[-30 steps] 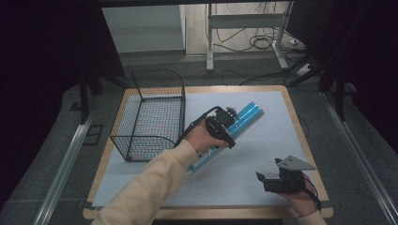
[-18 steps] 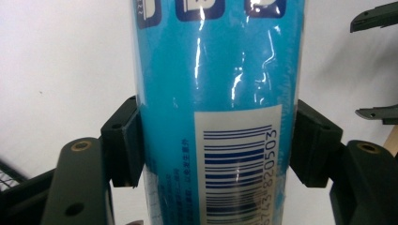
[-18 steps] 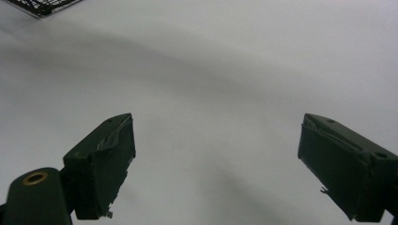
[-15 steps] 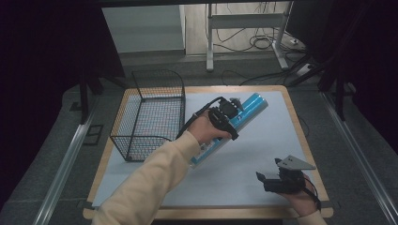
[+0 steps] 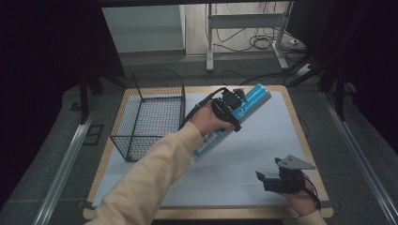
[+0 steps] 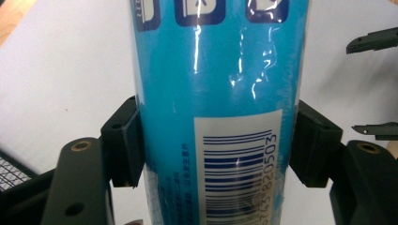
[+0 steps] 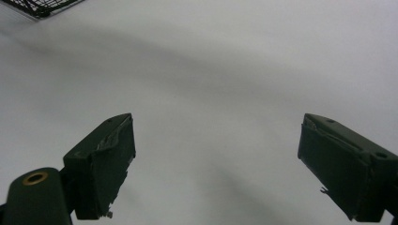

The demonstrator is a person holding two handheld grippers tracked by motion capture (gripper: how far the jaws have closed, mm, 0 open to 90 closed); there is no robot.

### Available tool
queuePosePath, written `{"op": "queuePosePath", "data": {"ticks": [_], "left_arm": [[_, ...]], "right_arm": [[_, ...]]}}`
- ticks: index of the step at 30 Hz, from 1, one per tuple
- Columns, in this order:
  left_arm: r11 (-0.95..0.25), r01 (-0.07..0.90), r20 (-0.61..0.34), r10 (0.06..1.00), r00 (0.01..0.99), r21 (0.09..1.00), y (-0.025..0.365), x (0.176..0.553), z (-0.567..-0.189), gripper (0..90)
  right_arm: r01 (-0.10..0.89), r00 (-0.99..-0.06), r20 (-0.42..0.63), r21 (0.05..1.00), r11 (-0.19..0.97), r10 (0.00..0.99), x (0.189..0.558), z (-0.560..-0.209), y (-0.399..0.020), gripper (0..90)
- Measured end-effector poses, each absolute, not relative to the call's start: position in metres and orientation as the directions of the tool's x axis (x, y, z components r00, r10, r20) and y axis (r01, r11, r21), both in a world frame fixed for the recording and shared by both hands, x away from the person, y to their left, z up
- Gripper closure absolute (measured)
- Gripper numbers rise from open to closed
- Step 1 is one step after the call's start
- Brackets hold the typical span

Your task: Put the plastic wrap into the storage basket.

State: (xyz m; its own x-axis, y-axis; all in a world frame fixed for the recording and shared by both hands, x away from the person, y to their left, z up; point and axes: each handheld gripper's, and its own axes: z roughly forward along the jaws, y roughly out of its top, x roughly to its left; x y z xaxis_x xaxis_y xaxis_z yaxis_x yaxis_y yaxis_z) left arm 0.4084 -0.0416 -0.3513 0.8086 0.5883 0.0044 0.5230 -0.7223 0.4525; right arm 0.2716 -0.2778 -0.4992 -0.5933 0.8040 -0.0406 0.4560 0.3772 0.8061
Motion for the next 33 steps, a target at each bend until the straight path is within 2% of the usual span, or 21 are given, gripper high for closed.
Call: {"op": "queuePosePath", "data": {"ticks": [17, 33], "left_arm": [[-0.710, 0.533, 0.006, 0.603, 0.798, 0.461, -0.036, 0.426, -0.337, 32.1], [-0.688, 0.555, 0.044, 0.646, 0.762, 0.468, -0.017, 0.453, -0.304, 32.1]], "right_arm": [[0.461, -0.586, -0.038, 0.806, 0.372, 0.809, 0.272, -0.500, -0.278, 11.6], [0.459, -0.583, -0.042, 0.807, 0.372, 0.811, 0.273, -0.499, -0.280, 11.6]]}}
